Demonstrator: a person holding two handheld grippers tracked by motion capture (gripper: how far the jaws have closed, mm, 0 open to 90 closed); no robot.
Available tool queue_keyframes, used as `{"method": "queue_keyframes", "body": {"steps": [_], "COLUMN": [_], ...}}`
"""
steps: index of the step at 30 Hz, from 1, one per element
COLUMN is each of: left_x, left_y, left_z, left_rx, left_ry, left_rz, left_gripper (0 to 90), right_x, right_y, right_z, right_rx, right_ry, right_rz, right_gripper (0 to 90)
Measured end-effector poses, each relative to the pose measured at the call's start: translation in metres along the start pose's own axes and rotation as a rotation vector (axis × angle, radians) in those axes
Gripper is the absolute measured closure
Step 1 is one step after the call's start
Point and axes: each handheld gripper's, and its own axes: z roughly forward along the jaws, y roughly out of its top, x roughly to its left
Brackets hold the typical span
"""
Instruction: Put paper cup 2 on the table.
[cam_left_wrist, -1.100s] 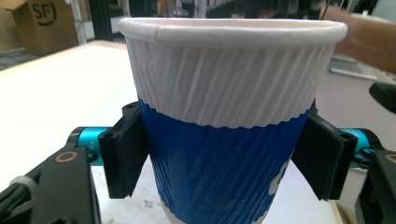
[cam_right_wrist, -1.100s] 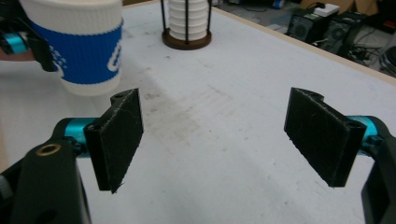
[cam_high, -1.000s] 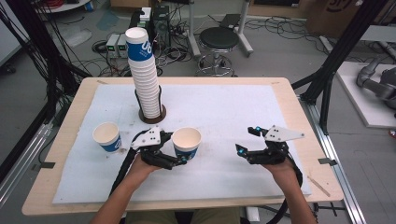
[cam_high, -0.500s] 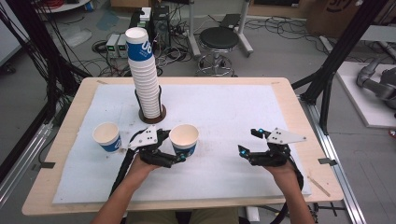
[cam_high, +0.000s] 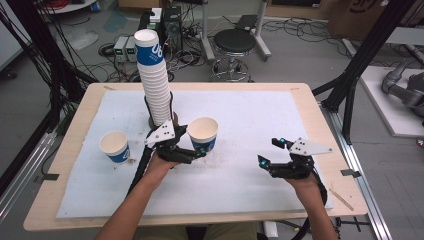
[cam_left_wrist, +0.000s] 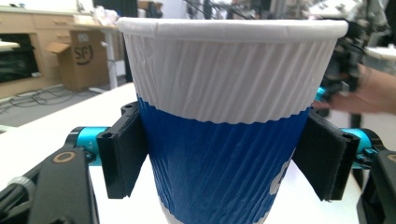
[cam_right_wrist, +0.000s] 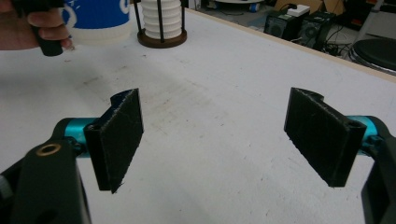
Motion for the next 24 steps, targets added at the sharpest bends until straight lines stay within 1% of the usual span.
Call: {"method": "queue_keyframes", "body": {"steps": [2, 4, 6, 7, 9, 12, 14, 17, 19, 20, 22, 24], "left_x": [0.004, 0.007, 0.01, 0.011, 0.014, 0.018, 0.021, 0.026, 0.027, 0.028, 0.029, 0.029], "left_y": [-0.002, -0.004, -0.006, -0.007, -0.009, -0.013, -0.017, -0.028, -0.031, -0.033, -0.036, -0.038], "left_z": [0.007, 0.013, 0.019, 0.024, 0.03, 0.039, 0.043, 0.049, 0.051, 0.052, 0.054, 0.056], "left_rx": [0.011, 0.008, 0.01, 0.019, 0.025, 0.029, 0.034, 0.065, 0.075, 0.074, 0.084, 0.1], "left_ry": [0.009, 0.014, 0.024, 0.029, 0.036, 0.06, 0.07, 0.081, 0.084, 0.085, 0.085, 0.085], "left_rz": [-0.015, -0.025, -0.019, -0.02, -0.025, -0.036, -0.049, -0.073, -0.084, -0.089, -0.095, -0.093], "left_gripper": [24.4, 24.2, 24.2, 24.2, 24.1, 24.1, 24.2, 24.1, 24.2, 24.2, 24.3, 24.3], "right_x": [0.0, 0.0, 0.0, 0.0, 0.0, 0.0, 0.0, 0.0, 0.0, -0.001, -0.002, -0.001], "right_y": [-0.001, -0.001, -0.001, -0.001, -0.001, -0.002, -0.003, -0.003, -0.003, -0.003, -0.004, -0.004], "right_z": [0.0, 0.0, -0.001, -0.001, -0.001, -0.001, -0.001, -0.002, -0.003, -0.003, -0.004, -0.004], "right_rx": [0.003, 0.003, 0.002, 0.002, 0.001, -0.003, 0.004, 0.001, -0.001, -0.001, 0.0, 0.001], "right_ry": [0.001, 0.001, 0.006, 0.006, 0.007, 0.009, 0.014, 0.011, 0.014, 0.01, 0.009, 0.012], "right_rz": [0.001, 0.0, -0.003, -0.004, -0.003, -0.004, -0.002, -0.006, 0.003, -0.002, -0.002, 0.003], "right_gripper": [20.2, 20.2, 20.2, 20.2, 20.2, 20.2, 20.2, 20.2, 20.2, 20.2, 20.2, 20.2]}}
